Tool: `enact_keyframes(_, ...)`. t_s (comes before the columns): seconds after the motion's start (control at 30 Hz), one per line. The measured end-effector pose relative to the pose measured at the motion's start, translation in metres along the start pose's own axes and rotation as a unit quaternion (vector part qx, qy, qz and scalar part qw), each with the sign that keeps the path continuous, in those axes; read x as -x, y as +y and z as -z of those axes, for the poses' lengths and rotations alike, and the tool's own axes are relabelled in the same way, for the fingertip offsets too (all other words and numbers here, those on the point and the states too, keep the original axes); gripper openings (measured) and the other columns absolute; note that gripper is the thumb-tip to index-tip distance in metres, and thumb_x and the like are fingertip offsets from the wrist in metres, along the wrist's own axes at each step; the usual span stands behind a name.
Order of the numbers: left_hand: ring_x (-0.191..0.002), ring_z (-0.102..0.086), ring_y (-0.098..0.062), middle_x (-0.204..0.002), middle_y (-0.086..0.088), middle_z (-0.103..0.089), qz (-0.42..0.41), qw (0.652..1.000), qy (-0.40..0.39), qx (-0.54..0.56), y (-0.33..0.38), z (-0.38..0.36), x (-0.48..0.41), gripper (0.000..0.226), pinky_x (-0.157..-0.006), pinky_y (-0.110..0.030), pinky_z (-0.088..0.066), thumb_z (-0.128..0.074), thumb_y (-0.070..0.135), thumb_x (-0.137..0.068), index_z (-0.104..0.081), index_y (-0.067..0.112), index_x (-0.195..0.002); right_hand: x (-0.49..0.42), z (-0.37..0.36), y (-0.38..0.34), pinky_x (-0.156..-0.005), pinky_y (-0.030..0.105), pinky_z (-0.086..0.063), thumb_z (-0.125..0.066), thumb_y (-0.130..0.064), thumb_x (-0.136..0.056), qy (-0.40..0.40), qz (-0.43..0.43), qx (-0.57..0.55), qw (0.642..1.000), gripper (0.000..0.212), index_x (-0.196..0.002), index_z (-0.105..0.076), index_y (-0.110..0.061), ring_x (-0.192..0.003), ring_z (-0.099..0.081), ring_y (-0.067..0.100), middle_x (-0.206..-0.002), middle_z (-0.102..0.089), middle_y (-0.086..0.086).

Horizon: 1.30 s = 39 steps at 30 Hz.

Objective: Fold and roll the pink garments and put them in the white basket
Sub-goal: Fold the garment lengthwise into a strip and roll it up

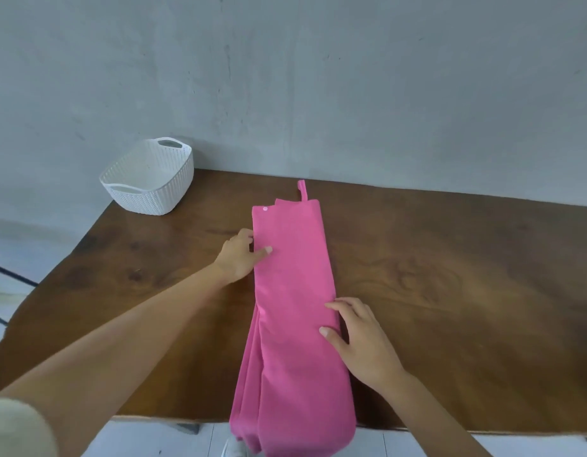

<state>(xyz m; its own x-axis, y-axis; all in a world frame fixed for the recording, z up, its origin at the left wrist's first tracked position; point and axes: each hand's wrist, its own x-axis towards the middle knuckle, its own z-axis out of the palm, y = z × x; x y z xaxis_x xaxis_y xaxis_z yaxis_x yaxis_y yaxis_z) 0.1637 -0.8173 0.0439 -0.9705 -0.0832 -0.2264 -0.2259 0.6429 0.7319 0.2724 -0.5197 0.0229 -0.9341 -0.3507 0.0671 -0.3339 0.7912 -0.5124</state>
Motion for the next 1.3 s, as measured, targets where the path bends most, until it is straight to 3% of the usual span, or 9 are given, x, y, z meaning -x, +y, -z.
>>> enact_keyframes(0.1,-0.103,-0.067,-0.022,-0.117,-0.004,-0.068,0.064,0.992,0.009,0.11,0.004,0.001,-0.05,0.064,-0.084,-0.039,-0.057,-0.072,0.055,-0.082,-0.058,0.007,-0.122,-0.018,0.001,-0.001,-0.109,0.024,-0.038,-0.058,-0.049,-0.097,-0.001,-0.018,0.008,1.0,0.048,-0.141,-0.05,-0.031,-0.13,-0.038,0.002,-0.141,-0.04,-0.017)
enact_keyframes(0.2,-0.093,-0.067,-0.027,-0.1,-0.007,-0.068,0.105,0.984,0.047,0.133,0.006,-0.002,-0.09,0.046,-0.063,-0.032,-0.048,-0.073,0.038,-0.088,-0.064,-0.002,-0.109,-0.039,0.001,-0.003,-0.11,0.025,-0.037,-0.058,-0.047,-0.098,-0.002,-0.037,0.017,0.999,0.048,-0.142,-0.049,-0.031,-0.131,-0.037,0.003,-0.141,-0.04,-0.017)
enact_keyframes(0.4,-0.082,-0.057,-0.021,-0.092,-0.002,-0.059,0.106,0.987,0.07,0.103,0.027,-0.005,-0.125,0.026,-0.067,-0.033,-0.045,-0.073,0.034,-0.09,-0.057,0.013,-0.092,-0.083,0.003,-0.002,-0.111,0.029,-0.04,-0.063,-0.042,-0.096,-0.023,-0.06,0.028,0.998,0.049,-0.141,-0.049,-0.029,-0.131,-0.038,0.006,-0.142,-0.04,-0.014)
enact_keyframes(0.53,-0.079,-0.058,-0.022,-0.087,-0.002,-0.061,-0.02,0.991,0.112,0.066,0.029,-0.013,-0.12,0.024,-0.062,-0.031,-0.041,-0.07,0.023,-0.09,-0.051,0.02,-0.077,-0.12,0.013,0.0,-0.109,0.03,-0.042,-0.07,-0.039,-0.091,-0.057,-0.08,0.018,0.995,0.053,-0.139,-0.049,-0.03,-0.131,-0.04,0.005,-0.14,-0.04,-0.016)
enact_keyframes(0.7,-0.068,-0.056,-0.017,-0.074,0.003,-0.06,-0.194,0.978,0.048,0.064,0.032,-0.029,-0.094,0.017,-0.061,-0.035,-0.044,-0.069,0.017,-0.093,-0.054,0.017,-0.083,-0.179,0.035,-0.001,-0.105,0.037,-0.048,-0.072,-0.036,-0.09,-0.061,-0.121,0.0,0.991,0.059,-0.142,-0.045,-0.032,-0.126,-0.049,0.008,-0.142,-0.042,-0.013)
enact_keyframes(0.87,-0.071,-0.059,-0.012,-0.081,0.007,-0.063,-0.269,0.961,-0.007,0.068,0.031,-0.037,-0.089,0.013,-0.065,-0.037,-0.05,-0.069,0.023,-0.095,-0.057,0.02,-0.089,-0.236,0.053,-0.007,-0.108,0.039,-0.045,-0.066,-0.013,-0.094,-0.078,-0.074,0.079,0.991,0.064,-0.149,-0.039,-0.032,-0.135,-0.044,0.016,-0.15,-0.041,-0.003)
enact_keyframes(1.07,-0.067,-0.052,-0.011,-0.074,0.002,-0.058,-0.267,0.948,-0.053,0.168,0.03,-0.025,-0.093,0.02,-0.063,-0.022,-0.04,-0.073,0.024,-0.094,-0.058,0.013,-0.085,-0.291,0.061,-0.008,-0.101,0.042,-0.05,-0.058,0.006,-0.085,-0.17,-0.014,0.209,0.963,0.078,-0.149,-0.04,-0.035,-0.139,-0.032,0.02,-0.157,-0.027,-0.004)
enact_keyframes(1.17,-0.064,-0.044,-0.012,-0.073,-0.012,-0.054,-0.239,0.938,-0.092,0.231,0.029,-0.015,-0.098,0.028,-0.063,-0.026,-0.036,-0.073,0.024,-0.094,-0.055,0.006,-0.083,-0.308,0.061,-0.004,-0.101,0.043,-0.047,-0.056,0.001,-0.088,-0.206,-0.011,0.249,0.946,0.062,-0.138,-0.051,-0.035,-0.141,-0.028,0.023,-0.159,-0.024,-0.004)
enact_keyframes(1.3,-0.07,-0.056,-0.017,-0.084,-0.02,-0.064,-0.208,0.93,-0.097,0.286,0.024,-0.001,-0.108,0.019,-0.068,-0.03,-0.045,-0.071,0.018,-0.095,-0.06,0.004,-0.088,-0.319,0.063,-0.003,-0.1,0.044,-0.046,-0.052,0.001,-0.089,-0.21,-0.003,0.268,0.94,0.041,-0.117,-0.062,-0.027,-0.136,-0.032,0.023,-0.15,-0.036,-0.002)
